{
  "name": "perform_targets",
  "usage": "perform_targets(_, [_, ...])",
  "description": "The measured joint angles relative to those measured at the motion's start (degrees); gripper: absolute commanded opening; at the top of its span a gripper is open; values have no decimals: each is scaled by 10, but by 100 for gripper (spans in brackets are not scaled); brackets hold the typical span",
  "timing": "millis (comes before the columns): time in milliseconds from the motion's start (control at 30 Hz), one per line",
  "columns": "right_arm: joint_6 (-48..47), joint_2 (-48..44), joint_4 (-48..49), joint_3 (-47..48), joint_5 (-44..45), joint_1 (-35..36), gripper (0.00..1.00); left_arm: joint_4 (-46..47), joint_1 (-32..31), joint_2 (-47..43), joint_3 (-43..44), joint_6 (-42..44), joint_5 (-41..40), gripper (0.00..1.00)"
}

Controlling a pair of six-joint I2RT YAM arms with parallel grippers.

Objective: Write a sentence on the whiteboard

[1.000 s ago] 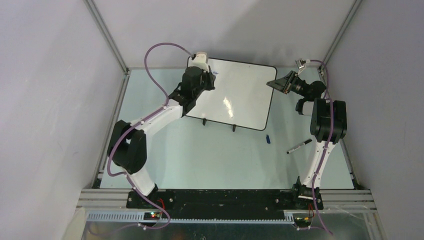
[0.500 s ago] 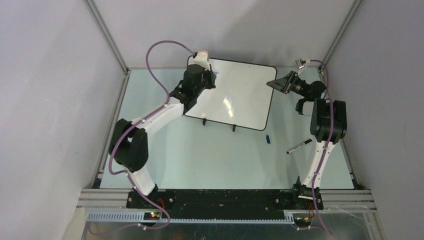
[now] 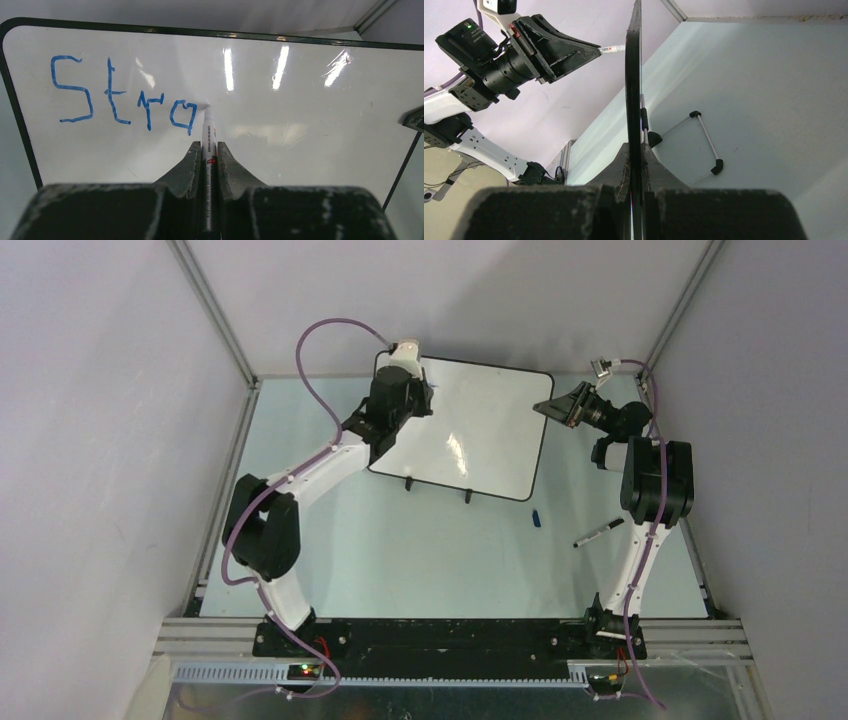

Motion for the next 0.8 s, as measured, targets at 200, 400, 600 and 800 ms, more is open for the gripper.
perform_targets(200, [0,0,0,0,0,0,0,-2,0,2,5,3,-3,0])
perform_targets(400, [0,0,0,0,0,0,0,-7,0,6,16,8,-5,0])
perform_targets(600, [0,0,0,0,0,0,0,-7,0,6,17,8,-5,0])
perform_targets(800, [0,0,0,0,0,0,0,-5,0,6,11,7,-5,0])
